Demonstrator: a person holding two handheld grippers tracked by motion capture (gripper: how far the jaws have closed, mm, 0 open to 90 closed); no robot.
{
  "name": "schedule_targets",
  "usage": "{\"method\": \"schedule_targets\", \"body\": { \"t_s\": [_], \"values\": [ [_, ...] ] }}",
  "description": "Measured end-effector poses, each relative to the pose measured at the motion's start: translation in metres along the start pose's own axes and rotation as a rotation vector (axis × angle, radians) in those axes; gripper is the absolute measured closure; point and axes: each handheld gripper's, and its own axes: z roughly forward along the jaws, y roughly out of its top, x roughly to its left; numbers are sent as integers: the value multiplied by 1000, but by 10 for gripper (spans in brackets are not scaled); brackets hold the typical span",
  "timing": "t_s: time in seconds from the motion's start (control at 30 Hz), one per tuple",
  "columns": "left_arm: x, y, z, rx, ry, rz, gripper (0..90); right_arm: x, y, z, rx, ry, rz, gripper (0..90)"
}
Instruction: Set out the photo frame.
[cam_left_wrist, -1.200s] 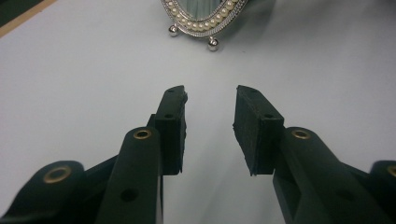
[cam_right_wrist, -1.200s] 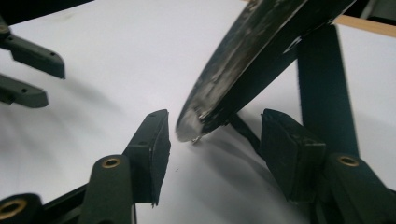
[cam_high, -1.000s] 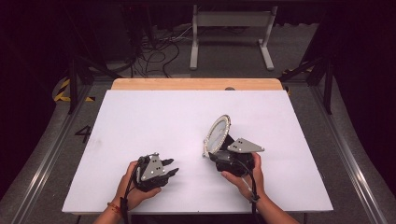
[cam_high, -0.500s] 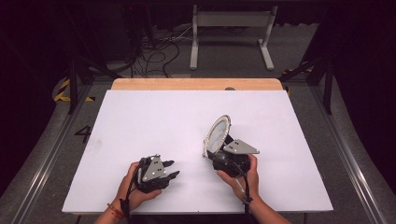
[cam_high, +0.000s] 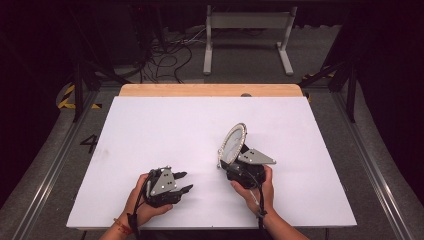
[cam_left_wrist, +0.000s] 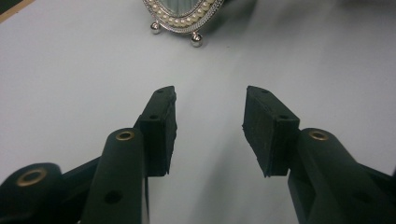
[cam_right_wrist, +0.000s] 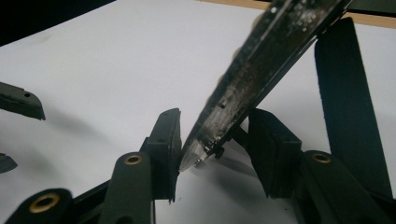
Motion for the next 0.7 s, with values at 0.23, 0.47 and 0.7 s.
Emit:
{"method": "schedule_targets", "body": {
  "t_s": [0.23, 0.47, 0.7],
  "values": [
    [5, -3, -4, -2, 24, -11, 524, -4, -1, -3, 12, 34, 0, 594],
    [9, -5, -6, -4, 38, -24, 510, -9, -2, -9, 27, 68, -9, 613],
    [9, -4, -6, -6, 39, -25, 503, -14, -3, -17, 46, 110, -18, 634]
  ]
}}
